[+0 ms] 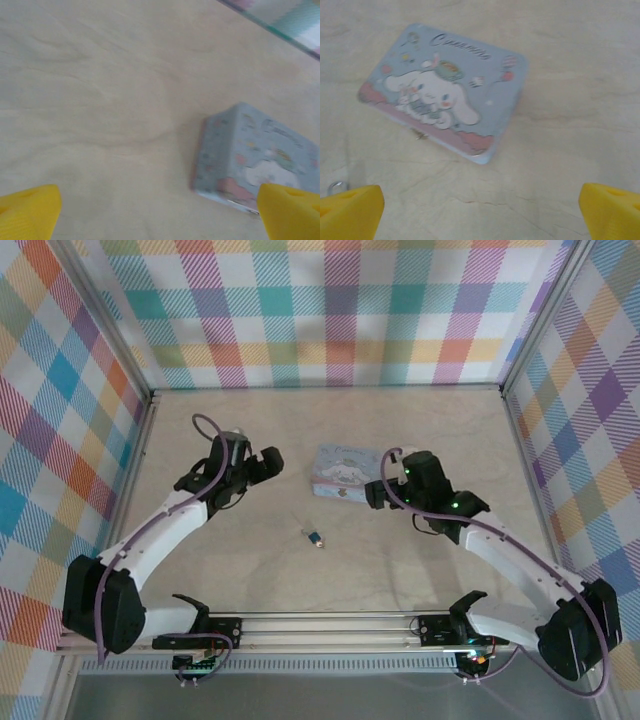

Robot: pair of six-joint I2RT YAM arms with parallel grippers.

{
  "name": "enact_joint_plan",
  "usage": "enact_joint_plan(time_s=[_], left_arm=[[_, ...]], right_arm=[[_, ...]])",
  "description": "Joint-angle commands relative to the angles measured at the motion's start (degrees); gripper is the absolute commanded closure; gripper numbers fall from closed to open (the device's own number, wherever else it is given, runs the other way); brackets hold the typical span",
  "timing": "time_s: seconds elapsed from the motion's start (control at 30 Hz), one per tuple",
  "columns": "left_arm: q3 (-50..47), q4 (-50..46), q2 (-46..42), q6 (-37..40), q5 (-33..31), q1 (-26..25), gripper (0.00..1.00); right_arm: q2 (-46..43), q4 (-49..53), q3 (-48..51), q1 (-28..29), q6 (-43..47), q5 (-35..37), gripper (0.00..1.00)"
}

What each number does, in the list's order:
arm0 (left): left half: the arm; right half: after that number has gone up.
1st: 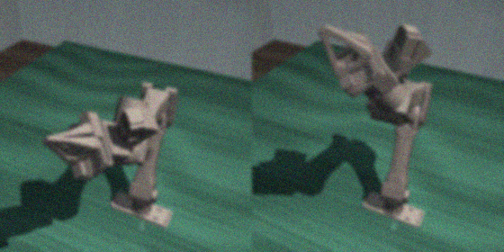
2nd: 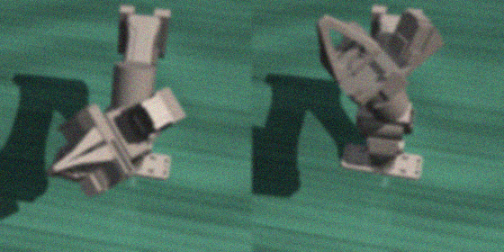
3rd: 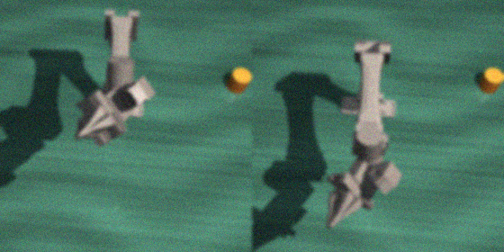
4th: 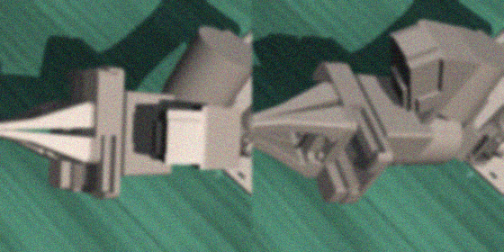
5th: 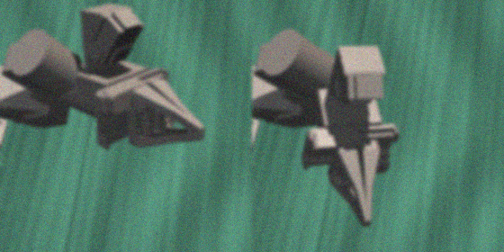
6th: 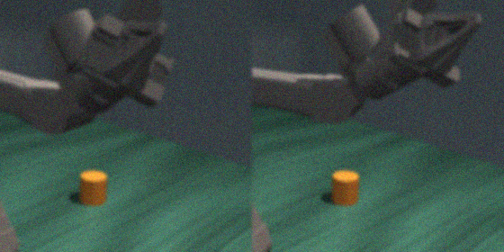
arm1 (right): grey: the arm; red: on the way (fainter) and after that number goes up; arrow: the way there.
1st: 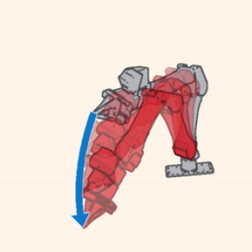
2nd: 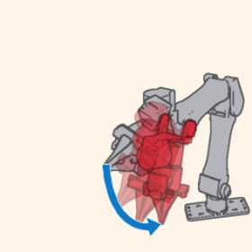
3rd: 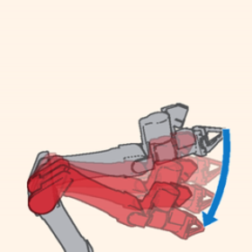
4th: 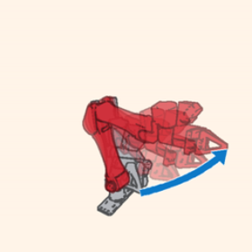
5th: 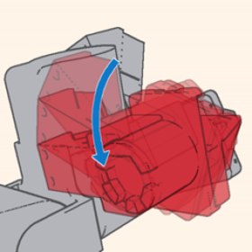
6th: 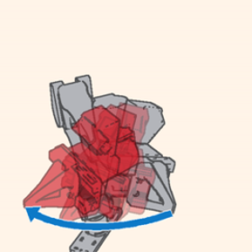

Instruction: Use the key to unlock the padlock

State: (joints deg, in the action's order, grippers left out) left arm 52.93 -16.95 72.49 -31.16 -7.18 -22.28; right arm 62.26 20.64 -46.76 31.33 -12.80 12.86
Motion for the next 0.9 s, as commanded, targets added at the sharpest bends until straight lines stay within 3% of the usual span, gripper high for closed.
enact_joint_plan(time_s=[0.0,0.13,0.27,0.57,0.7,0.83,0.87], left_arm=[[-4.1,-0.6,-3.1,4.8,-14.9,0.7,0.0],[-9.6,6.8,-4.5,11.1,-25.2,1.1,0.0],[-14.8,17.8,-3.5,20.3,-30.2,3.2,0.0],[-20.6,38.8,7.0,26.5,-25.5,10.7,0.0],[-23.8,48.2,11.1,28.4,-25.6,11.5,0.0],[-27.9,57.2,12.8,27.5,-20.1,15.0,0.0],[-27.6,58.8,13.4,27.5,-18.0,15.9,0.0]], right_arm=[[-2.2,-2.4,2.6,-4.8,-3.6,5.5,0.0],[-0.6,-6.5,6.0,-9.3,-3.7,19.6,0.0],[2.5,-23.9,14.9,-10.7,6.6,31.7,0.0],[12.8,-55.0,25.0,-15.7,13.4,28.9,0.0],[16.0,-66.6,26.7,-18.9,15.7,18.2,0.0],[21.8,-74.0,27.3,-24.8,11.6,7.9,0.0],[21.7,-71.6,26.1,-25.0,11.9,6.2,0.0]])
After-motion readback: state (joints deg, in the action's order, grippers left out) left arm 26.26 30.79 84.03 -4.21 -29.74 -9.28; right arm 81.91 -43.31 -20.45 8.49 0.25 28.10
